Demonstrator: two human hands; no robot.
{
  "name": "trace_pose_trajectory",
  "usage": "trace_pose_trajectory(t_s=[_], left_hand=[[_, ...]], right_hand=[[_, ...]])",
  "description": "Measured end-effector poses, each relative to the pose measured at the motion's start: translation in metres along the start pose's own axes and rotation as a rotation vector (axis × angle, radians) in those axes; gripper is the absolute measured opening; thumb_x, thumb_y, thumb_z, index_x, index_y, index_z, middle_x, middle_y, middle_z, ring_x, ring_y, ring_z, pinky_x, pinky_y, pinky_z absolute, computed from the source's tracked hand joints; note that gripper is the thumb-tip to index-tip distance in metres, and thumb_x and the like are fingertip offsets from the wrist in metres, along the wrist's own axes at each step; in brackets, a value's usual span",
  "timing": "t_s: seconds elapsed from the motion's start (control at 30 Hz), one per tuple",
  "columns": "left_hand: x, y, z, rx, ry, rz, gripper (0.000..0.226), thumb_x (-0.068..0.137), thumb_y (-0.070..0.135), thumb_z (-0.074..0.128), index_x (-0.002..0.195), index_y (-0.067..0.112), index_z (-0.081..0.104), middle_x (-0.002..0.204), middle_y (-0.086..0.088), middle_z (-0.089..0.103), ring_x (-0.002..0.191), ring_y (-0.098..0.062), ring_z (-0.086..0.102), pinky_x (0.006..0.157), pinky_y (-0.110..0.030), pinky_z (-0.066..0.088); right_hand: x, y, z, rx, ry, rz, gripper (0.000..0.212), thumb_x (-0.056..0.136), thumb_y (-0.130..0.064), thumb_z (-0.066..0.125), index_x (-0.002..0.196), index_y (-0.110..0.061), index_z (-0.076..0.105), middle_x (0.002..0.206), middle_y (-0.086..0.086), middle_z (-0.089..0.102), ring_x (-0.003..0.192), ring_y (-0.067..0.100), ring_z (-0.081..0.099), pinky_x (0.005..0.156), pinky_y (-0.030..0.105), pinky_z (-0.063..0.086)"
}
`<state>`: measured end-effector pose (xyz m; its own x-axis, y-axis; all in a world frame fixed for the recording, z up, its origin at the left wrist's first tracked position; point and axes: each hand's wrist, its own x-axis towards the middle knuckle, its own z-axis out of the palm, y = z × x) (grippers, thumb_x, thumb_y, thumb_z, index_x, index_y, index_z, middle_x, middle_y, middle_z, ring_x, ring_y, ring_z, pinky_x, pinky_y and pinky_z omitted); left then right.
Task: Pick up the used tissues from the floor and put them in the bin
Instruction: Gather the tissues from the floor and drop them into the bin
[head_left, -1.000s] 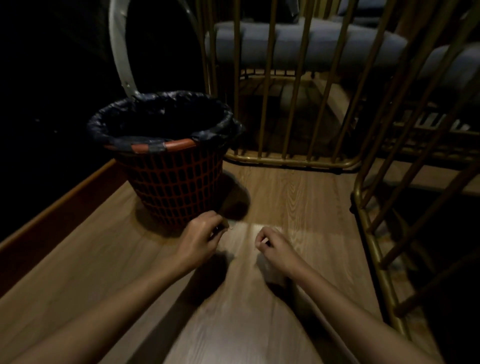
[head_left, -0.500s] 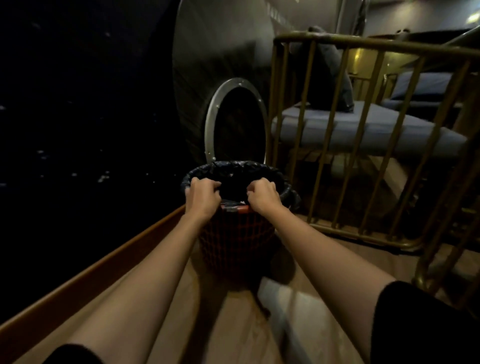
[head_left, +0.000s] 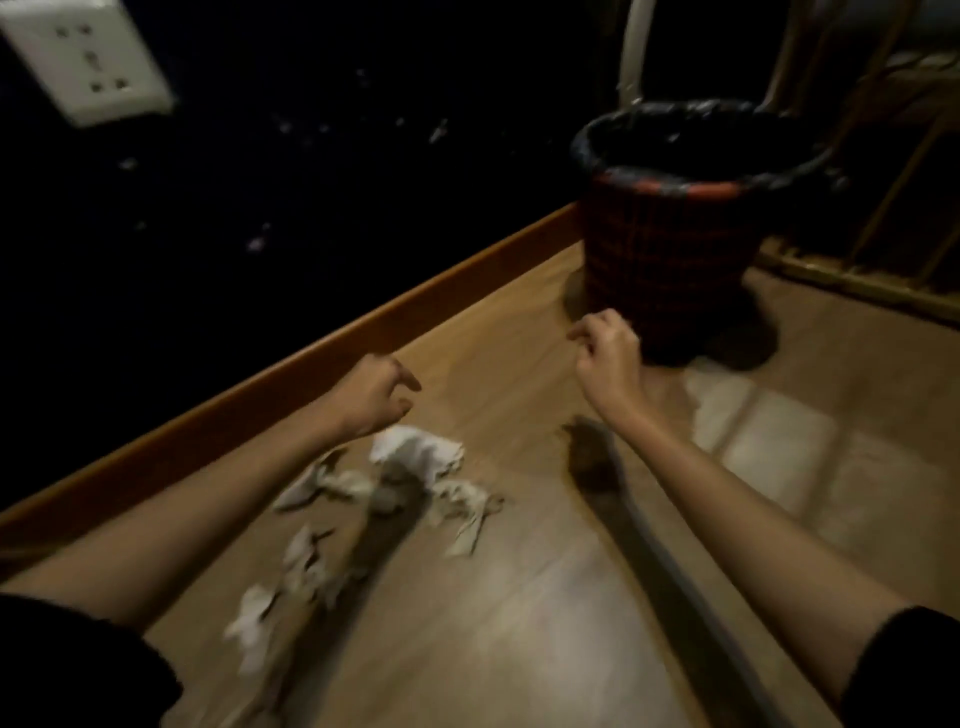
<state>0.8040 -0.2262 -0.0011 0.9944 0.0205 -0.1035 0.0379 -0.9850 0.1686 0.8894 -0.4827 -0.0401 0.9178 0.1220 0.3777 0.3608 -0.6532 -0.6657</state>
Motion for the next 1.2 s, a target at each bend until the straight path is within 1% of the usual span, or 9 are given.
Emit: trace_pose_trajectory(t_s=[0.17, 0.27, 0.47, 0.6, 0.7, 0.83, 0.97, 1.1, 1.2], left_hand=[[-0.133, -0.069, 0.086, -0.031, -0.115, -0.278, 0.052, 0.081, 0.035, 0.056, 0.131, 0.023, 0.047, 0.141, -0.013, 0.042, 0.126, -0.033, 0.042, 0.099, -0.037, 0.038], [-0.192, -0.094, 0.122, 0.019, -0.244, -0.381, 0.073, 0.077, 0.041, 0.064, 0.140, 0.035, 0.026, 0.146, -0.014, 0.030, 0.127, -0.034, 0.036, 0.103, -0.040, 0.036], [-0.211, -0.090, 0.155, -0.105, -0.155, -0.348, 0.072, 0.084, 0.048, 0.059, 0.142, 0.044, 0.017, 0.157, -0.010, 0.006, 0.141, -0.035, 0.018, 0.114, -0.045, 0.027], [-0.191, -0.073, 0.161, -0.121, -0.101, -0.336, 0.059, 0.089, 0.044, 0.053, 0.140, 0.045, 0.025, 0.158, -0.011, 0.000, 0.144, -0.034, 0.004, 0.117, -0.049, 0.019], [-0.180, -0.071, 0.162, -0.050, -0.102, -0.303, 0.050, 0.090, 0.038, 0.053, 0.137, 0.035, 0.036, 0.152, -0.016, 0.020, 0.137, -0.039, 0.022, 0.111, -0.050, 0.031], [-0.171, -0.072, 0.154, -0.159, -0.006, -0.284, 0.023, 0.084, 0.012, 0.060, 0.107, 0.009, 0.066, 0.109, -0.017, 0.062, 0.104, -0.035, 0.056, 0.084, -0.039, 0.048], [-0.177, -0.077, 0.140, -0.232, 0.009, -0.359, 0.021, 0.076, -0.003, 0.056, 0.091, 0.000, 0.071, 0.095, -0.020, 0.070, 0.093, -0.034, 0.063, 0.077, -0.034, 0.047], [-0.205, -0.106, 0.104, -0.275, 0.272, -0.558, 0.023, 0.074, -0.003, 0.061, 0.092, 0.003, 0.073, 0.093, -0.015, 0.072, 0.086, -0.026, 0.064, 0.068, -0.024, 0.039], [-0.238, -0.134, 0.092, -0.292, 0.386, -0.719, 0.017, 0.074, 0.003, 0.064, 0.088, 0.005, 0.074, 0.084, -0.016, 0.074, 0.077, -0.025, 0.065, 0.061, -0.029, 0.042]], right_hand=[[-0.082, -0.038, 0.103, -0.041, -0.651, 0.005, 0.037, 0.085, -0.004, 0.052, 0.122, -0.010, 0.054, 0.127, 0.021, 0.051, 0.120, 0.039, 0.044, 0.097, 0.036, 0.039], [-0.121, -0.046, 0.135, -0.179, -0.869, -0.048, 0.053, 0.078, -0.008, 0.061, 0.128, -0.021, 0.048, 0.136, 0.012, 0.042, 0.124, 0.039, 0.037, 0.100, 0.046, 0.042], [-0.201, -0.041, 0.150, -0.268, -0.569, -0.240, 0.045, 0.084, 0.004, 0.052, 0.127, -0.007, 0.049, 0.130, 0.011, 0.050, 0.116, 0.029, 0.040, 0.089, 0.036, 0.046], [-0.226, -0.031, 0.151, -0.169, -0.536, -0.356, 0.041, 0.079, 0.007, 0.054, 0.119, -0.003, 0.057, 0.120, 0.013, 0.060, 0.104, 0.030, 0.049, 0.074, 0.037, 0.053], [-0.212, -0.036, 0.152, -0.119, -0.551, -0.361, 0.035, 0.076, 0.012, 0.053, 0.106, -0.003, 0.063, 0.107, 0.014, 0.063, 0.096, 0.029, 0.049, 0.074, 0.040, 0.052], [-0.185, -0.057, 0.162, -0.058, -0.570, -0.337, 0.020, 0.085, 0.003, 0.054, 0.096, -0.004, 0.069, 0.100, 0.014, 0.065, 0.094, 0.028, 0.052, 0.078, 0.036, 0.047], [-0.155, -0.093, 0.170, 0.061, -0.592, -0.346, 0.023, 0.082, 0.006, 0.059, 0.099, -0.003, 0.070, 0.102, 0.016, 0.068, 0.098, 0.030, 0.061, 0.086, 0.035, 0.049], [-0.147, -0.133, 0.182, 0.147, -0.675, -0.341, 0.026, 0.083, 0.005, 0.060, 0.106, -0.005, 0.068, 0.111, 0.013, 0.068, 0.103, 0.024, 0.062, 0.093, 0.031, 0.049], [-0.162, -0.161, 0.200, 0.209, -0.727, -0.390, 0.026, 0.083, 0.005, 0.060, 0.105, -0.007, 0.069, 0.110, 0.015, 0.069, 0.104, 0.026, 0.063, 0.093, 0.034, 0.051]])
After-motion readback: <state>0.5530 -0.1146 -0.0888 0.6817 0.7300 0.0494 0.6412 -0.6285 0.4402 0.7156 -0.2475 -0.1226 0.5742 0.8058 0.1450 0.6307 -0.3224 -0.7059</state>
